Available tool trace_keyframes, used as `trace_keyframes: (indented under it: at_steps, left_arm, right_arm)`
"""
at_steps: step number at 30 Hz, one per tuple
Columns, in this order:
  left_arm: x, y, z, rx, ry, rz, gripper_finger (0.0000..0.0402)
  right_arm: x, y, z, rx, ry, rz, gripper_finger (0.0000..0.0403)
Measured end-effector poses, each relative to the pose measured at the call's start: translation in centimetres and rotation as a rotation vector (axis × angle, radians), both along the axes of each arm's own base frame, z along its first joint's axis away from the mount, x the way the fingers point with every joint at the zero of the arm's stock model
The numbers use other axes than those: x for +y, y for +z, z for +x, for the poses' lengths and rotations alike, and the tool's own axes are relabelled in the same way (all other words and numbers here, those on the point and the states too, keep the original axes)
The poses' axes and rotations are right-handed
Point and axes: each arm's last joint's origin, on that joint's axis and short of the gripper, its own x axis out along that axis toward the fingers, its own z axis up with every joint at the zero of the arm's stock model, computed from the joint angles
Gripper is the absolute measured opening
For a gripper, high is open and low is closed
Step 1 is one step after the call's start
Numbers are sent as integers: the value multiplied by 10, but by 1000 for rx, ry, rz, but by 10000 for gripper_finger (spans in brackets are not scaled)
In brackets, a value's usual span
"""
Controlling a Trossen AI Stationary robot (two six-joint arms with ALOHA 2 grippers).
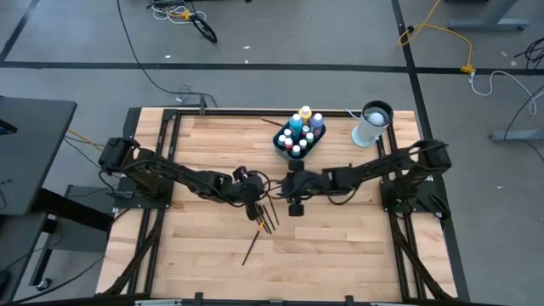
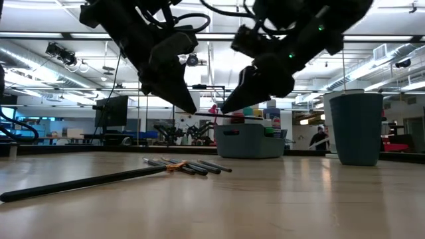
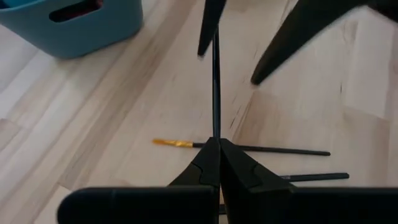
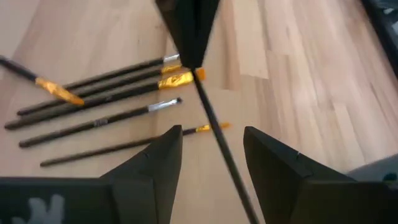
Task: Pick & Place Paint Supplies
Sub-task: Put the golden paint brush into the blue cup
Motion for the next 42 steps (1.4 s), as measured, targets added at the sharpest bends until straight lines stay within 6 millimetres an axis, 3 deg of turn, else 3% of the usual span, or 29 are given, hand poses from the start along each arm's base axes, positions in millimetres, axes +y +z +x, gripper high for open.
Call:
trace_keyframes:
  at_steps: [8, 17, 23, 29, 33, 37, 42]
  left_arm:
    - [0, 2, 2, -21, -8, 8, 1]
    - [1, 5, 4, -61, 3, 25, 8]
    - [0, 5, 4, -66, 10, 36, 37]
    - [5, 7, 3, -76, 114, 168, 64]
    - [10, 8, 3, -77, 159, 230, 75]
    - [11, 8, 3, -92, 187, 206, 77]
    - [10, 7, 4, -81, 152, 178, 70]
  right_arm:
    - [-5, -2, 15, 76, -24, -69, 159]
    - [-13, -5, 13, 110, -30, -68, 13]
    - [-10, -3, 7, 145, -68, -7, 15]
    - [6, 17, -13, 189, -111, 80, 12]
    - [19, 58, -35, 84, -147, 81, 10]
    - [23, 94, -69, -37, -331, -1, 10]
    - [23, 92, -114, -122, -392, 25, 9]
